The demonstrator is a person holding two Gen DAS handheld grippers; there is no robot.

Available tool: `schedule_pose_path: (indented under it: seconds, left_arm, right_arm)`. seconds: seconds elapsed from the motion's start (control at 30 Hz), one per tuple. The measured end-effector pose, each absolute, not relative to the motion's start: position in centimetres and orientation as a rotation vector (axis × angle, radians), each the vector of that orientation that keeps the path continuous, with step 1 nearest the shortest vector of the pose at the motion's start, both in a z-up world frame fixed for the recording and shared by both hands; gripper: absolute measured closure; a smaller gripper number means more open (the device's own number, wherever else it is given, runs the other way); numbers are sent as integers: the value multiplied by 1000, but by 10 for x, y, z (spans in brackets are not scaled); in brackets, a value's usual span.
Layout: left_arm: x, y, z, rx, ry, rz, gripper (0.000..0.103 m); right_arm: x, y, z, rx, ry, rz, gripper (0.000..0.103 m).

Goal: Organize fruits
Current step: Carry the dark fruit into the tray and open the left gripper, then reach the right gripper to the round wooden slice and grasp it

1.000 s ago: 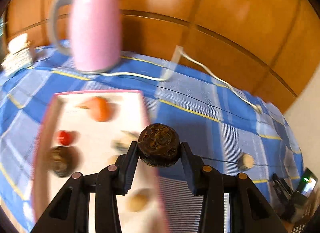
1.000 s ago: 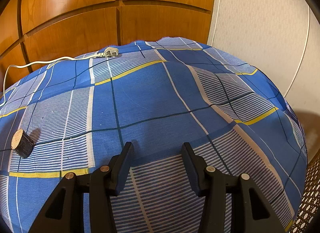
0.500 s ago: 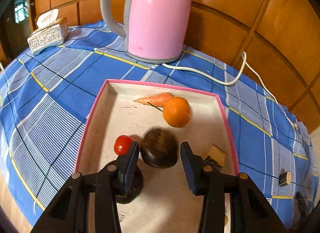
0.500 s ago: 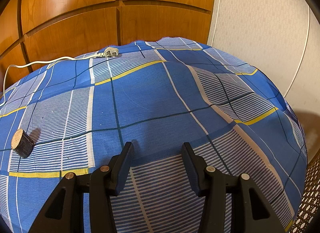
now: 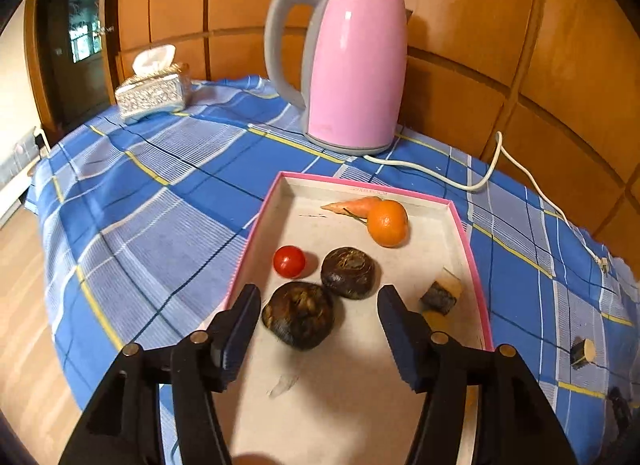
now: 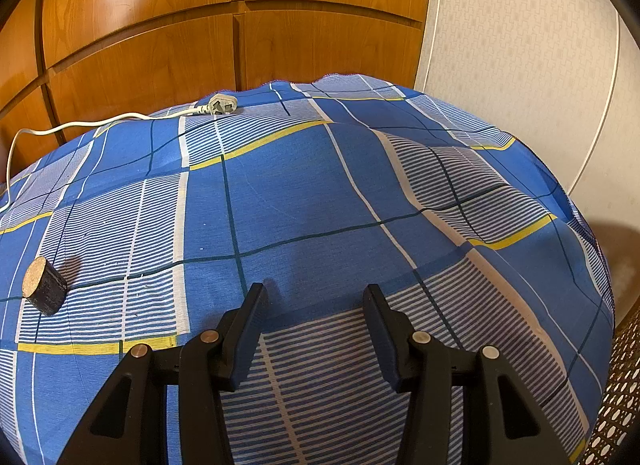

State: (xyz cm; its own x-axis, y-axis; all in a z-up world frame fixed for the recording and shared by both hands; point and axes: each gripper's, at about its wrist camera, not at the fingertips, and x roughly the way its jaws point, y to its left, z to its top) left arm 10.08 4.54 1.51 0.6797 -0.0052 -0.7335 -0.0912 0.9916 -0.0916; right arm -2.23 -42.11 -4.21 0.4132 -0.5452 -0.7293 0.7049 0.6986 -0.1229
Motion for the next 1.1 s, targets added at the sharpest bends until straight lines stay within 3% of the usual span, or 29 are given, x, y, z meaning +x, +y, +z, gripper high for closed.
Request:
schedule_pose_path:
  seconds: [1.1]
  left_arm:
    - [35,73,3,-185,836,77,31]
  right_arm:
    - [-22,-421,-42,213,831,-795,53]
